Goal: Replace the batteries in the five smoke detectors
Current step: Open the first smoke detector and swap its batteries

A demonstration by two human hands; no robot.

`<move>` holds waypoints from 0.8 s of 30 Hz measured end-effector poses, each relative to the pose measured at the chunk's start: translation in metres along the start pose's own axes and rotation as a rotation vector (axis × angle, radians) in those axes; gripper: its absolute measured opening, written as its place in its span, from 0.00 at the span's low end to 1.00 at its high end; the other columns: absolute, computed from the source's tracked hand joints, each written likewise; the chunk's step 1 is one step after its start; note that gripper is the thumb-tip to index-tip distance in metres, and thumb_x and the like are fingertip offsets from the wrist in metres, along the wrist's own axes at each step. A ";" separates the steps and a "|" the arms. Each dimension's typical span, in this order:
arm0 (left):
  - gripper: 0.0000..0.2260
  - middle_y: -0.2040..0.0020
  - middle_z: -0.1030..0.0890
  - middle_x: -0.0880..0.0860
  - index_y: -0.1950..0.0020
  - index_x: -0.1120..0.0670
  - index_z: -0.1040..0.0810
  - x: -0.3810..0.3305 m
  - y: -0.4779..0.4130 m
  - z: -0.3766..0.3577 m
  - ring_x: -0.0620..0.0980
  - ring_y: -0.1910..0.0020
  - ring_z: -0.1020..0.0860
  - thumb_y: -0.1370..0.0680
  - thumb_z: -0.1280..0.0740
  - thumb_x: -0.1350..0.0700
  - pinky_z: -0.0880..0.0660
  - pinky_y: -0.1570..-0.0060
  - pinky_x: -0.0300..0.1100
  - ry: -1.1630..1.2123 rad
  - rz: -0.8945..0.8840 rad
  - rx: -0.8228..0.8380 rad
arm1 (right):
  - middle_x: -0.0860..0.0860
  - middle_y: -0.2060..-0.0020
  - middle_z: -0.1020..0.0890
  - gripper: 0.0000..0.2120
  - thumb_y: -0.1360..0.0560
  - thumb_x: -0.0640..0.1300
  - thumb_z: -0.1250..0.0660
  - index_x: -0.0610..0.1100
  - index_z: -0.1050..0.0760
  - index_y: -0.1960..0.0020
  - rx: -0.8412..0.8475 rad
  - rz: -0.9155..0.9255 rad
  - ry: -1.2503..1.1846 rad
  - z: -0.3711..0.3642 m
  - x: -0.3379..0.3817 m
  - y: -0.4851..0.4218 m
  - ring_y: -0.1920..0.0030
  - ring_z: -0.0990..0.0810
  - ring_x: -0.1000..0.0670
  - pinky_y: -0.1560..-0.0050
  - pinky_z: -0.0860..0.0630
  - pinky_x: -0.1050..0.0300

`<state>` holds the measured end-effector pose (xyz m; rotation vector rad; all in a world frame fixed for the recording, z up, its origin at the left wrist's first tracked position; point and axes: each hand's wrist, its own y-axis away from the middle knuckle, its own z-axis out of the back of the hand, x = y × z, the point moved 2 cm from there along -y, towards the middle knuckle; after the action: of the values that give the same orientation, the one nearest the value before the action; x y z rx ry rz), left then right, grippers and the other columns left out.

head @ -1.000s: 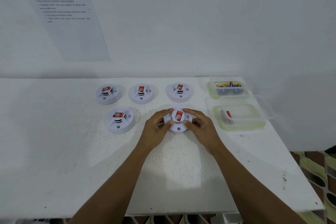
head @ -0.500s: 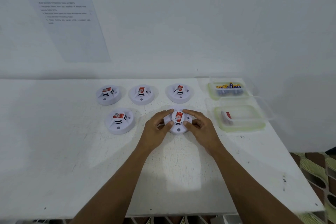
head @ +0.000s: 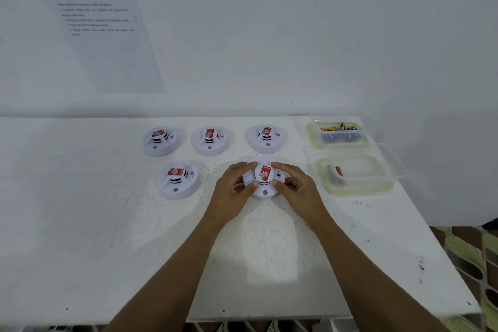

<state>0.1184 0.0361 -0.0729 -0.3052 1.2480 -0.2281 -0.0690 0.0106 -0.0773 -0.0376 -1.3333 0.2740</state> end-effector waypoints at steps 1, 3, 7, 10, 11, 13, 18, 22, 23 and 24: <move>0.18 0.37 0.23 0.49 0.34 0.47 0.27 0.000 0.000 0.000 0.40 0.40 0.25 0.23 0.31 0.58 0.25 0.48 0.31 0.003 -0.001 0.001 | 0.50 0.38 0.20 0.19 0.23 0.40 0.30 0.45 0.24 0.33 -0.003 0.006 0.000 0.000 0.000 0.000 0.40 0.19 0.51 0.41 0.20 0.47; 0.19 0.37 0.23 0.50 0.34 0.47 0.27 0.001 0.000 0.000 0.41 0.40 0.24 0.23 0.30 0.58 0.25 0.47 0.31 0.002 -0.010 0.003 | 0.50 0.39 0.20 0.19 0.23 0.39 0.30 0.45 0.24 0.33 -0.003 0.014 -0.002 0.000 0.001 0.000 0.40 0.20 0.52 0.41 0.20 0.48; 0.18 0.38 0.23 0.48 0.34 0.46 0.28 0.001 0.001 -0.002 0.39 0.40 0.25 0.24 0.31 0.56 0.26 0.48 0.29 -0.013 -0.030 0.001 | 0.50 0.38 0.20 0.20 0.24 0.39 0.29 0.45 0.24 0.33 0.001 0.026 0.010 -0.001 0.003 0.002 0.40 0.20 0.52 0.41 0.20 0.50; 0.18 0.37 0.23 0.46 0.35 0.45 0.28 0.002 0.001 -0.003 0.41 0.39 0.24 0.24 0.32 0.50 0.26 0.44 0.32 -0.034 -0.016 -0.008 | 0.50 0.38 0.20 0.21 0.25 0.39 0.28 0.45 0.24 0.33 -0.001 0.042 0.041 -0.001 0.003 0.002 0.40 0.20 0.53 0.41 0.20 0.52; 0.18 0.37 0.23 0.46 0.35 0.44 0.28 0.002 0.001 -0.003 0.41 0.38 0.25 0.25 0.32 0.49 0.26 0.42 0.32 -0.046 -0.019 -0.012 | 0.51 0.38 0.20 0.21 0.25 0.38 0.28 0.45 0.24 0.33 -0.001 0.050 0.047 -0.001 0.004 0.002 0.40 0.20 0.53 0.41 0.20 0.53; 0.18 0.38 0.24 0.41 0.35 0.41 0.29 -0.001 0.001 -0.003 0.37 0.39 0.25 0.24 0.32 0.50 0.27 0.41 0.32 -0.055 -0.034 -0.014 | 0.50 0.39 0.21 0.21 0.26 0.37 0.28 0.44 0.24 0.34 -0.008 0.076 0.062 0.000 0.006 0.003 0.40 0.21 0.53 0.42 0.20 0.56; 0.18 0.38 0.25 0.36 0.36 0.38 0.29 -0.003 0.001 -0.003 0.36 0.39 0.25 0.24 0.32 0.52 0.27 0.41 0.32 -0.063 -0.032 -0.012 | 0.48 0.40 0.23 0.21 0.26 0.37 0.27 0.45 0.23 0.35 -0.038 0.114 0.095 -0.002 0.006 0.004 0.41 0.21 0.53 0.46 0.22 0.66; 0.18 0.38 0.25 0.37 0.36 0.41 0.29 -0.001 0.001 -0.005 0.36 0.39 0.25 0.23 0.32 0.54 0.27 0.42 0.30 -0.070 -0.026 -0.008 | 0.47 0.40 0.22 0.21 0.26 0.38 0.27 0.45 0.24 0.34 -0.048 0.124 0.116 -0.003 0.005 0.004 0.42 0.21 0.53 0.46 0.22 0.67; 0.18 0.38 0.25 0.38 0.36 0.42 0.28 -0.001 0.001 -0.005 0.36 0.39 0.25 0.23 0.31 0.55 0.27 0.42 0.30 -0.073 -0.020 -0.008 | 0.48 0.40 0.22 0.21 0.26 0.38 0.27 0.45 0.24 0.34 -0.053 0.122 0.121 -0.002 0.004 0.004 0.42 0.21 0.53 0.45 0.21 0.65; 0.18 0.38 0.25 0.38 0.35 0.42 0.28 0.000 0.001 -0.005 0.35 0.39 0.25 0.23 0.31 0.55 0.28 0.43 0.29 -0.083 -0.016 -0.009 | 0.48 0.40 0.22 0.21 0.26 0.38 0.27 0.44 0.24 0.34 -0.056 0.122 0.122 -0.002 0.004 0.004 0.42 0.21 0.52 0.44 0.20 0.63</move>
<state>0.1136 0.0366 -0.0750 -0.3297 1.1649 -0.2214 -0.0665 0.0155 -0.0749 -0.1802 -1.2190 0.3323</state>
